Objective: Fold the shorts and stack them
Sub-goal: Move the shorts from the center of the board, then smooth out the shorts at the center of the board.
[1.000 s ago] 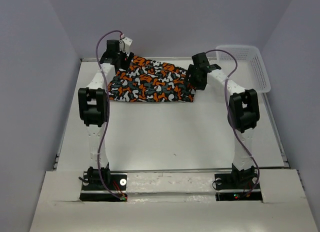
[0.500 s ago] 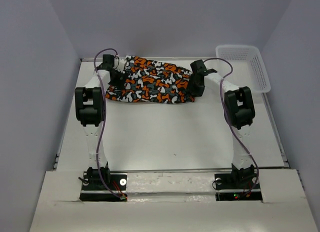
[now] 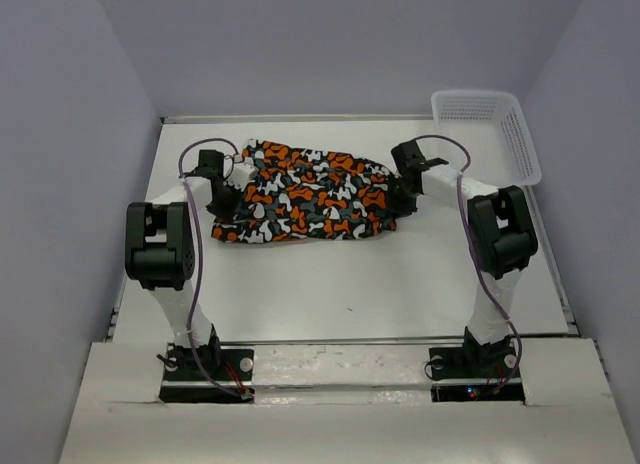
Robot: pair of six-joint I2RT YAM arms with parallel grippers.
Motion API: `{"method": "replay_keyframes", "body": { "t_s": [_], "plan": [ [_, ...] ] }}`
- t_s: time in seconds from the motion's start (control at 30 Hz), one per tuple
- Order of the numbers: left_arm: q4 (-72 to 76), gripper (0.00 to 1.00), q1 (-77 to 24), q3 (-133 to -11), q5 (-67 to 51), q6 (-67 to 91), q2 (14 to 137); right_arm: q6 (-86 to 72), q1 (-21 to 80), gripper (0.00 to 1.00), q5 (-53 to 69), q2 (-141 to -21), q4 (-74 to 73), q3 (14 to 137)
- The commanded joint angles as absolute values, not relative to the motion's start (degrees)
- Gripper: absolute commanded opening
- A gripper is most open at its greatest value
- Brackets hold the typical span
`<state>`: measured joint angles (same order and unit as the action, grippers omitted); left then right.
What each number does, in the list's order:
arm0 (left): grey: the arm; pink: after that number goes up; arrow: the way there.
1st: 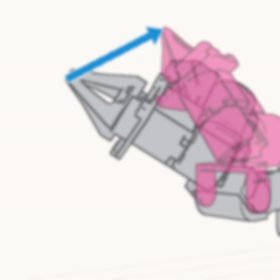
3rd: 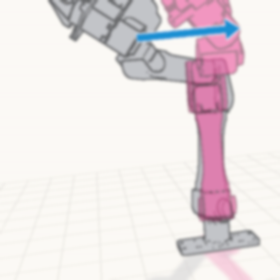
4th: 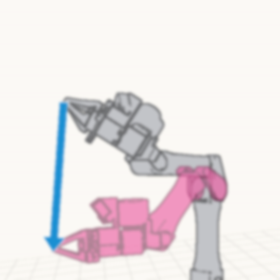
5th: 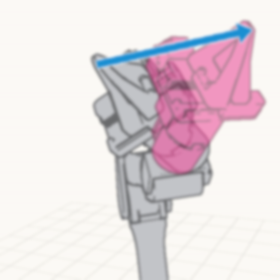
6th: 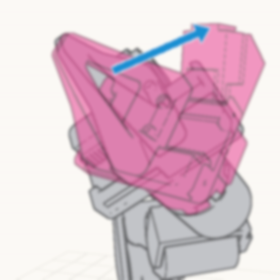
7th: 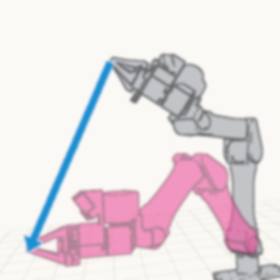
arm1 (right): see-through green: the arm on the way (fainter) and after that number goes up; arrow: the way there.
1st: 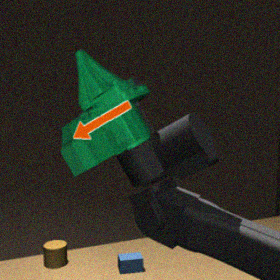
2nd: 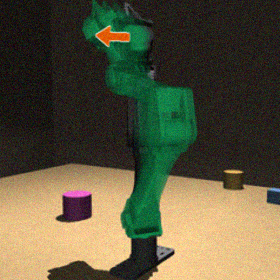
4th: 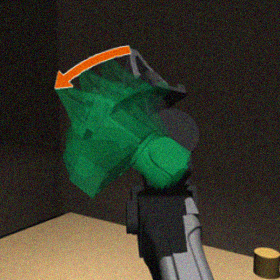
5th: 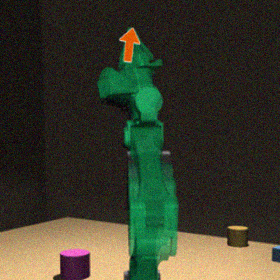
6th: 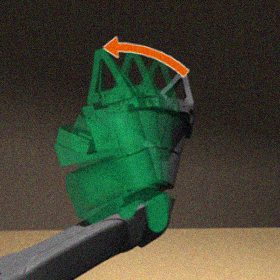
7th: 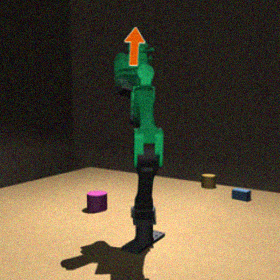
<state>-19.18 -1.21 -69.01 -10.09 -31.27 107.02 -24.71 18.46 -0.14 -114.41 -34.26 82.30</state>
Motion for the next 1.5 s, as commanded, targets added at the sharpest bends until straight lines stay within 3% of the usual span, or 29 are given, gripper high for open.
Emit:
{"method": "replay_keyframes", "body": {
  "t_s": [0.0,0.03,0.13,0.17,0.27,0.4,0.5,0.67,0.83,1.23,1.37,1.47],
  "plan": [
    [-27.8,0.10,-0.9,-59.9,-12.4,-34.9,99.0,-18.4,19.3,0.29,4.8,-107.8,-37.4,75.3],
    [-28.6,0.12,-0.9,-58.3,-12.5,-35.7,97.1,-18.0,19.3,0.29,5.3,-106.7,-37.8,74.2],
    [-32.3,0.33,-0.8,-55.9,-14.0,-38.9,92.3,-17.3,19.3,0.45,9.2,-104.0,-39.0,71.9],
    [-33.0,0.49,-0.8,-57.6,-13.9,-39.6,92.0,-17.3,19.3,0.57,10.3,-103.9,-40.0,71.8],
    [-33.0,0.62,-0.4,-66.0,-12.1,-39.0,92.9,-17.8,19.3,0.74,11.1,-103.8,-43.2,74.6],
    [-31.7,0.63,-0.4,-79.3,-12.7,-35.9,95.3,-18.5,19.3,0.86,4.9,-102.1,-47.6,80.8],
    [-29.7,0.62,-0.4,-84.1,-14.4,-36.6,98.2,-20.5,17.8,0.88,2.7,-100.8,-48.8,85.8],
    [-29.0,0.63,-1.9,-86.4,-13.7,-41.2,105.2,-27.0,14.7,0.89,0.3,-102.6,-46.9,92.1],
    [-27.9,0.64,-2.2,-89.6,-13.6,-36.1,110.5,-31.9,14.2,0.85,-1.4,-109.6,-44.3,96.8],
    [-20.3,0.64,-4.5,-88.0,-12.7,-30.1,116.2,-33.6,14.2,0.74,-0.5,-115.6,-41.0,94.7],
    [-19.9,0.49,-4.6,-87.9,-12.3,-29.5,117.1,-33.7,14.2,0.60,-0.4,-116.5,-40.3,94.4],
    [-21.9,0.46,-4.6,-88.3,-12.1,-29.8,117.7,-33.4,14.2,0.59,-0.4,-117.1,-40.3,94.2]
  ]
}}
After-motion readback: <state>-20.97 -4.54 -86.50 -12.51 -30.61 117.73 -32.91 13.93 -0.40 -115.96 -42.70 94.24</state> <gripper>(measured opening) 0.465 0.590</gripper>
